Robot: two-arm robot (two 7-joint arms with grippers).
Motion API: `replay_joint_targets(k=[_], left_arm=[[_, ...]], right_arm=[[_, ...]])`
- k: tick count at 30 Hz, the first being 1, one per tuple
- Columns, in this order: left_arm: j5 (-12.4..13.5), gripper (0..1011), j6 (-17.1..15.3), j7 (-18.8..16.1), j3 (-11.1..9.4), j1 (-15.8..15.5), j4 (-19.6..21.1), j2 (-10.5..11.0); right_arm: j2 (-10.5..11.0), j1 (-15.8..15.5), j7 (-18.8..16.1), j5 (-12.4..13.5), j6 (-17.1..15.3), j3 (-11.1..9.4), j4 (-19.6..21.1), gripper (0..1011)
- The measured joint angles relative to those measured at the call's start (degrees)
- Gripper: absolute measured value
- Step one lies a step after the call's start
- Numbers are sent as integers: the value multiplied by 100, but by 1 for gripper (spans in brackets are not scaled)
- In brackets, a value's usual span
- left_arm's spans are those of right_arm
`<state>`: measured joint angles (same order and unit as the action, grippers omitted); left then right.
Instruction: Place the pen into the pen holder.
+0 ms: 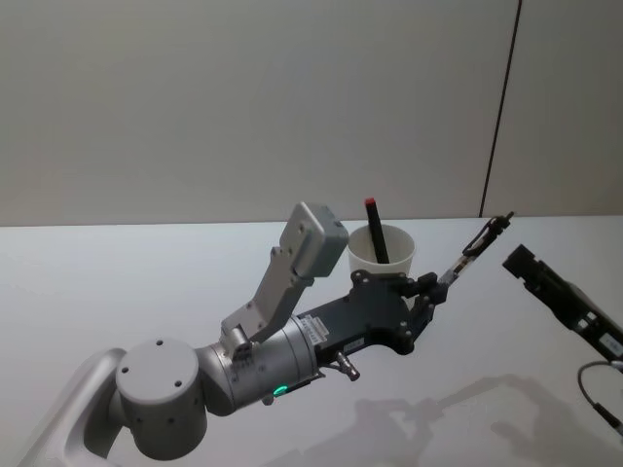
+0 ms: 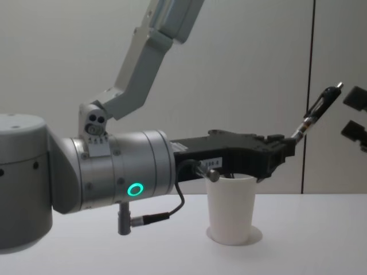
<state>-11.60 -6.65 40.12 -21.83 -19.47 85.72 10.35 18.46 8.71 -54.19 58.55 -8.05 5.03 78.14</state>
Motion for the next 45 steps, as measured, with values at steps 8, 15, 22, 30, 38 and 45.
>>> replay_joint_targets(k=[8, 15, 22, 30, 38, 45], left_arm=[[0, 125, 0, 0, 0, 0, 0, 0], [0, 125, 0, 0, 0, 0, 0, 0], [0, 125, 0, 0, 0, 0, 0, 0], [0, 125, 0, 0, 0, 0, 0, 1], [0, 125, 0, 0, 0, 0, 0, 0], [0, 125, 0, 0, 0, 0, 0, 0]], right_arm=[[-92, 224, -1, -11, -8, 120, -231, 1001], [-166, 393, 3, -46, -8, 219, -411, 1001], [-224, 528, 6, -86, -2, 300, -553, 1001], [-281, 662, 4, -128, 12, 389, -696, 1001], [-322, 751, -17, -144, 29, 455, -791, 1001], [-341, 804, -54, -145, 50, 506, -844, 964]])
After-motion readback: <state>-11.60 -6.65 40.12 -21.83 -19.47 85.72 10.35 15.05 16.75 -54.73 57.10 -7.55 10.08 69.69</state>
